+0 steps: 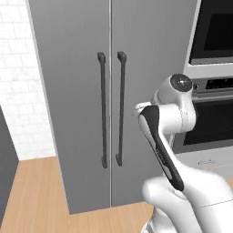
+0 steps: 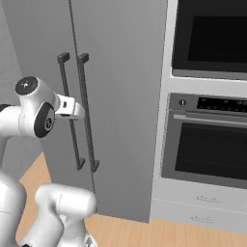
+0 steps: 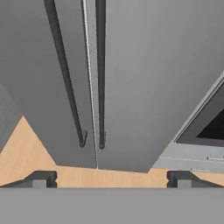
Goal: Take the strawberry from the fridge and place it on top of the pancake, located on the dining counter.
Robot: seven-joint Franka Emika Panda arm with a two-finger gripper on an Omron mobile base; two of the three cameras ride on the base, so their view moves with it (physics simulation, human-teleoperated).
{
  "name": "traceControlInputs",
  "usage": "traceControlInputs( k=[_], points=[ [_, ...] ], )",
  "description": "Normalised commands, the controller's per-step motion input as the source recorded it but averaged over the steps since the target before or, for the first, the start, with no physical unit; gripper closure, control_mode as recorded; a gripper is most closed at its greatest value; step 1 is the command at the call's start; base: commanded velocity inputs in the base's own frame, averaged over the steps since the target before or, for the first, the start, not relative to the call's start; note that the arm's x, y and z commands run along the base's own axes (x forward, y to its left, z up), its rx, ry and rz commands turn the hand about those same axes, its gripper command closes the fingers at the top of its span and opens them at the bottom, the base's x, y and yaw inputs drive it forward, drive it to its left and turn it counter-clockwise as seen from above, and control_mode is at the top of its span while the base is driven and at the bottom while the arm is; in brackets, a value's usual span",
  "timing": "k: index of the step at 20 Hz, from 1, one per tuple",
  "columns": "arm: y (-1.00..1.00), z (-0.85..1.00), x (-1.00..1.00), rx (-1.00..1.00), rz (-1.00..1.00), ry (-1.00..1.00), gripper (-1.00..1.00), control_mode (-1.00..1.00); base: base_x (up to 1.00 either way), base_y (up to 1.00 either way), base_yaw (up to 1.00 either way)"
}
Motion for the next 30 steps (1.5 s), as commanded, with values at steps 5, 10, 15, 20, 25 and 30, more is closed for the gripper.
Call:
traceControlInputs(
  k=[5,10,15,20,25,30],
  points=[
    [0.28,0.0,1.0,0.02,0.01,0.0,-1.0,-1.0,0.0,0.0,0.0],
    [0.11,-0.01,0.83,0.0,0.0,0.0,-1.0,-1.0,0.0,0.0,0.0],
    [0.0,-0.09,0.5,0.0,0.0,-0.06,-1.0,-1.0,0.0,0.0,0.0],
    [0.02,-0.25,0.54,0.0,0.0,-0.11,-1.0,-1.0,0.0,0.0,0.0],
    [0.06,-0.06,0.65,0.0,0.0,-0.02,-1.0,-1.0,0.0,0.0,0.0],
    [0.08,0.0,0.54,0.0,0.0,0.07,-1.0,-1.0,0.0,0.0,0.0]
  ],
)
